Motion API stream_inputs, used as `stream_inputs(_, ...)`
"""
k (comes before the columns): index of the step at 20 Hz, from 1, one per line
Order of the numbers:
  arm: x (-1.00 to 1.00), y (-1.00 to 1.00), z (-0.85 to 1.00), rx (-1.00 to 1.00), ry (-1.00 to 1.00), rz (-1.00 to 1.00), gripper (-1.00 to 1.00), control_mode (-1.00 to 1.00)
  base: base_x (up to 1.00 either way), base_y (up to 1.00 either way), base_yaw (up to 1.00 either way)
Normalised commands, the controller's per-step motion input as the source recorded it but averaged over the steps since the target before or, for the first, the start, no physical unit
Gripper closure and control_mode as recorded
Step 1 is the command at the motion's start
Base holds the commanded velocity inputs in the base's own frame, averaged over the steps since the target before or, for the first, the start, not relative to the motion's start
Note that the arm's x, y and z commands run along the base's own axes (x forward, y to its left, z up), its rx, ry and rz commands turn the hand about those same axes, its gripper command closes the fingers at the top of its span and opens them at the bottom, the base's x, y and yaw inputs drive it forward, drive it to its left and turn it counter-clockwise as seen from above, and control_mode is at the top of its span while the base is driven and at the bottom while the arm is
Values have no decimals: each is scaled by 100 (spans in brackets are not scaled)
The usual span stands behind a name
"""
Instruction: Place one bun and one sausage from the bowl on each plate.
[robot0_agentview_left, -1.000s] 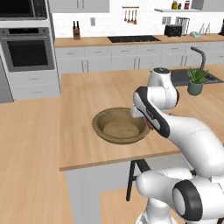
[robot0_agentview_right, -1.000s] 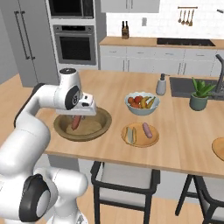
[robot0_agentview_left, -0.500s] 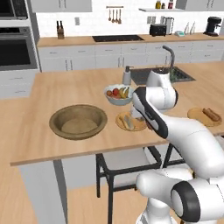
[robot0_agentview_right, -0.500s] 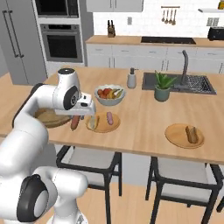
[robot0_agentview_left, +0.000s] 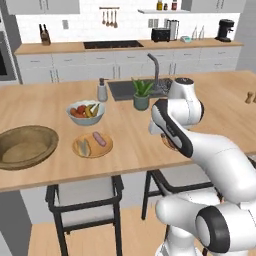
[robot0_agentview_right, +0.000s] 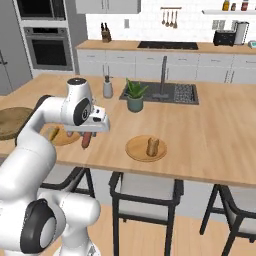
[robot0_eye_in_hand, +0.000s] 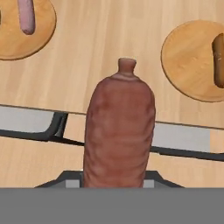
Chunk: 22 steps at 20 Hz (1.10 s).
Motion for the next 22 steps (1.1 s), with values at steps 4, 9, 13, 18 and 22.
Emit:
stream_inputs(4, 0, 0, 0, 0, 0, 0, 100, 100, 27, -96, 0)
stream_inputs(9, 0, 0, 0, 0, 0, 0, 100, 100, 35, -45, 0)
stream_inputs(13, 0, 0, 0, 0, 0, 0, 100, 100, 11, 27, 0)
stream_inputs(18, 0, 0, 0, 0, 0, 0, 100, 100, 39, 31, 0)
stream_inputs(22, 0, 0, 0, 0, 0, 0, 100, 100, 58, 23, 0)
